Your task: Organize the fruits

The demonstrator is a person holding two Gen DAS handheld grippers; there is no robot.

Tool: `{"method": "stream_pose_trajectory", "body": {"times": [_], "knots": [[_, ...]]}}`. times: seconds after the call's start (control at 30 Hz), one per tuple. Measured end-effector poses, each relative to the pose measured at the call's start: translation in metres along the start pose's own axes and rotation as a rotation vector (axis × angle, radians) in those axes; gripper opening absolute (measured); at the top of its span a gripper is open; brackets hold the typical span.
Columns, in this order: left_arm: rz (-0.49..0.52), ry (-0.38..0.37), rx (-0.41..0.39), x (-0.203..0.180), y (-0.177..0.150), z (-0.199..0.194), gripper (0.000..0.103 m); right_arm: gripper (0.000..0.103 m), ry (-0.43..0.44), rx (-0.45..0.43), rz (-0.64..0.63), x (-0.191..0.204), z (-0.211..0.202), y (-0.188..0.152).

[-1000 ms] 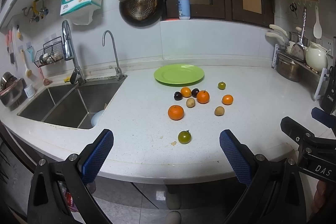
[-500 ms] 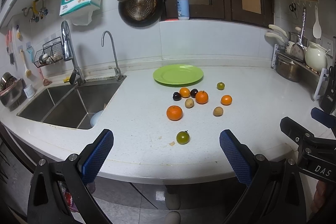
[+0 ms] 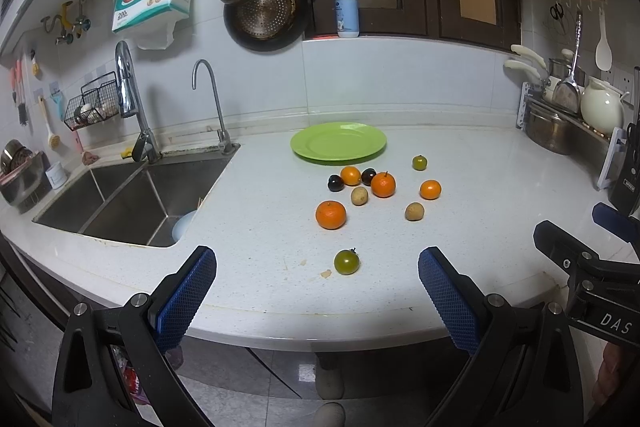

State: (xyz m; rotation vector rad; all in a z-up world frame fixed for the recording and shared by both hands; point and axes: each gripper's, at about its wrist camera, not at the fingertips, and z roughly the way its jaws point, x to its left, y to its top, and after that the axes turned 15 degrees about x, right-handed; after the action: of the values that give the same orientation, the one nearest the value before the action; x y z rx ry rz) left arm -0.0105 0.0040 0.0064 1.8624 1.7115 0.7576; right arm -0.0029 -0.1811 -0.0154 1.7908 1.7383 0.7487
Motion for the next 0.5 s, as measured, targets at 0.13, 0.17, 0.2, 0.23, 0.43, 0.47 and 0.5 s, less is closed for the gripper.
{"method": "stream_pose_trajectory", "body": {"times": [0.13,0.17,0.2,0.23,0.43,0.47,0.5], "knots": [[0.000,-0.002,0.001,-0.0002,0.0000,0.0001,0.103,0.102,0.000,-0.001,0.000,-0.0002,0.0000,0.0000],[0.000,0.000,0.000,-0.0001,-0.0003,0.0002,0.103,0.102,0.000,0.000,0.000,0.0001,0.0000,-0.0001],[0.000,0.000,0.000,-0.0002,-0.0003,0.0002,0.103,0.102,0.000,0.000,0.000,0.0000,0.0000,-0.0001],[0.000,-0.001,0.000,-0.0003,-0.0003,0.0001,0.103,0.102,0.000,-0.001,0.000,-0.0001,0.0000,0.0000],[0.001,0.000,0.002,-0.0016,0.0000,0.0004,0.103,0.102,0.001,0.000,0.000,0.0001,0.0003,0.0002],[0.002,0.001,0.003,-0.0030,0.0004,0.0007,0.103,0.102,0.001,0.000,0.000,0.0002,0.0003,0.0002],[0.002,0.001,0.003,-0.0028,0.0002,0.0007,0.103,0.102,0.002,0.001,0.000,-0.0003,0.0006,0.0003]]}}
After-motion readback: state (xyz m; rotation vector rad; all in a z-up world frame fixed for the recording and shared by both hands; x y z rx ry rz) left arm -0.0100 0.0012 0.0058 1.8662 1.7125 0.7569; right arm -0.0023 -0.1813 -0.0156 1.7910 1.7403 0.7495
